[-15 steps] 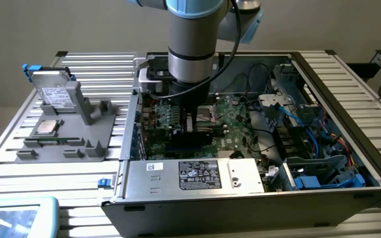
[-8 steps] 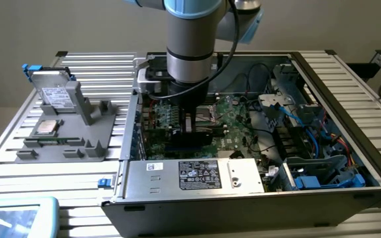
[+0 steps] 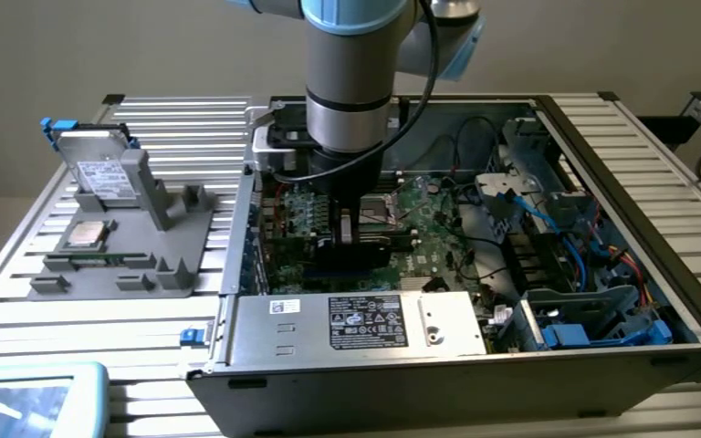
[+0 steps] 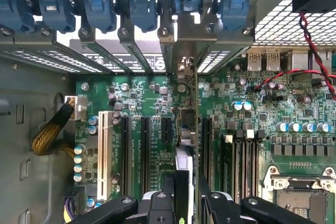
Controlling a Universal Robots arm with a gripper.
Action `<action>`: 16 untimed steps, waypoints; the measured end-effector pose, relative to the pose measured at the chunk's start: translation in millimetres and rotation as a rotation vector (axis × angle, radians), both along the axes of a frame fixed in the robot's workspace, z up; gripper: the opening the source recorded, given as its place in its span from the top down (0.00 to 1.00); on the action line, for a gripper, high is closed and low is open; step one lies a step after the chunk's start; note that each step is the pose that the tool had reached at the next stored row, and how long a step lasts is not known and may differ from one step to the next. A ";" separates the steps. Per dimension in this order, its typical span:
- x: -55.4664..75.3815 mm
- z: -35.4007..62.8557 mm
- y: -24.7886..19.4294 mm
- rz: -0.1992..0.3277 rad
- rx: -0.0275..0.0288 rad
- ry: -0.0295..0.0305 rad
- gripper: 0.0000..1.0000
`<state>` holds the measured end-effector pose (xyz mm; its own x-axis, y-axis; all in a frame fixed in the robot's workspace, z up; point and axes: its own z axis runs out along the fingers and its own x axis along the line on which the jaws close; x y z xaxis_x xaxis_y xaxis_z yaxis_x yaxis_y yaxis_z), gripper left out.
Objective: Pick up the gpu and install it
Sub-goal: 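Insert the gpu into the slot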
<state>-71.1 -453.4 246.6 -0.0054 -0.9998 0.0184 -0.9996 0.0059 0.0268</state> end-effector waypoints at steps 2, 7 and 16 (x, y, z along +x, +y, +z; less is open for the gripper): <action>-0.1 -0.3 0.0 0.000 0.0001 -0.0001 0.73; -0.2 -1.2 0.0 0.000 -0.0008 0.0000 0.73; -0.3 -1.4 -0.1 0.006 -0.0005 -0.0002 0.73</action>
